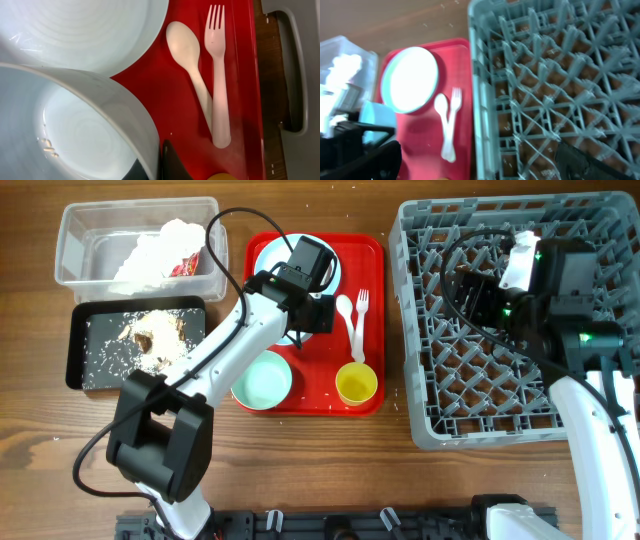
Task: Sort waste into correct bins and load items into the dishwasher rack
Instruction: 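Release the bowl and move the left gripper toward the yellow cup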
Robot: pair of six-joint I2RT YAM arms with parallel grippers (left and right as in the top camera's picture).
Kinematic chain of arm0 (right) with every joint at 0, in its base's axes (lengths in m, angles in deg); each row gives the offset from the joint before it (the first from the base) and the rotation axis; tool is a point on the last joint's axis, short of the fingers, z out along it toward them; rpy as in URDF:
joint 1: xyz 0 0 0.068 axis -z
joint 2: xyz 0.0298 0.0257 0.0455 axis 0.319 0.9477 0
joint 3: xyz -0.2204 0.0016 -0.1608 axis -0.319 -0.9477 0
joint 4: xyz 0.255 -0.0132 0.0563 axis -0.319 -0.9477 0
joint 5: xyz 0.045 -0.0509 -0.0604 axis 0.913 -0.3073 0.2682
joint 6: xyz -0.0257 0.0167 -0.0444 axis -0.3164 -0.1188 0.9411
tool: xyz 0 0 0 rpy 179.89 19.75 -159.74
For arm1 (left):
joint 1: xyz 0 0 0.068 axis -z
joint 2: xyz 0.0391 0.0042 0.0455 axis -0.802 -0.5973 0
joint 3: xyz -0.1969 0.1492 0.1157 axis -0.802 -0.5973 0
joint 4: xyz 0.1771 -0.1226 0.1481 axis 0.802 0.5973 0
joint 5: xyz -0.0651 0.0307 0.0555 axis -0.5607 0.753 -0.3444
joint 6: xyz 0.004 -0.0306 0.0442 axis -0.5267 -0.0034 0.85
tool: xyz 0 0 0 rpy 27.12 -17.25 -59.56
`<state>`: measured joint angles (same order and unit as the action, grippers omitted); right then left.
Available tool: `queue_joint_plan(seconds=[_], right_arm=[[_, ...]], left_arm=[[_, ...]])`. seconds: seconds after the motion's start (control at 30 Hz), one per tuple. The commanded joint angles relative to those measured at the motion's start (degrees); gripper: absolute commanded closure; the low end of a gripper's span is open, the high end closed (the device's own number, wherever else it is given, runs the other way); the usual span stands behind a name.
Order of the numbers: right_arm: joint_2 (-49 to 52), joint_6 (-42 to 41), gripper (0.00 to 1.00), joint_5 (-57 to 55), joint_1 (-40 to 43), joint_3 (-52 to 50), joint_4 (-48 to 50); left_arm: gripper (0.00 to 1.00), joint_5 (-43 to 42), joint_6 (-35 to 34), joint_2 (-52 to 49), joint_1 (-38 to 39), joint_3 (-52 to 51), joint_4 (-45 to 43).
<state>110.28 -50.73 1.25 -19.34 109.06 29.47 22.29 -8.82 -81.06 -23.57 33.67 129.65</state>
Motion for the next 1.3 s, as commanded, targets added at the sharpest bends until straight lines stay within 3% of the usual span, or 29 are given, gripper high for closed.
queue_joint_plan(seconds=[0.0,0.33,0.63,0.87,1.13,1.27], right_arm=[[-1.51,0.0,0.0,3.5,-0.37,1.07,2.21],[-2.1,-0.11,0.0,3.5,-0.39,1.05,3.04],[-2.1,0.0,0.0,3.5,-0.39,1.05,2.95],[-2.1,0.02,0.0,3.52,-0.39,1.05,2.91],[-2.1,0.11,0.0,3.48,-0.37,1.05,1.99],[-2.1,1.55,0.0,3.43,-0.37,1.05,1.2]], left_arm=[[0.96,0.59,-0.52,-0.79,0.11,0.31,-0.2],[0.92,-3.74,-2.03,-2.32,0.13,-0.07,-0.2],[0.76,-3.74,-2.01,-2.86,0.13,-0.13,-0.22],[0.57,-4.02,-1.99,-2.73,-0.04,0.13,-0.59],[0.45,-13.09,-1.03,0.48,-0.68,4.48,4.44],[0.41,-19.91,4.98,3.08,-0.59,4.48,9.77]])
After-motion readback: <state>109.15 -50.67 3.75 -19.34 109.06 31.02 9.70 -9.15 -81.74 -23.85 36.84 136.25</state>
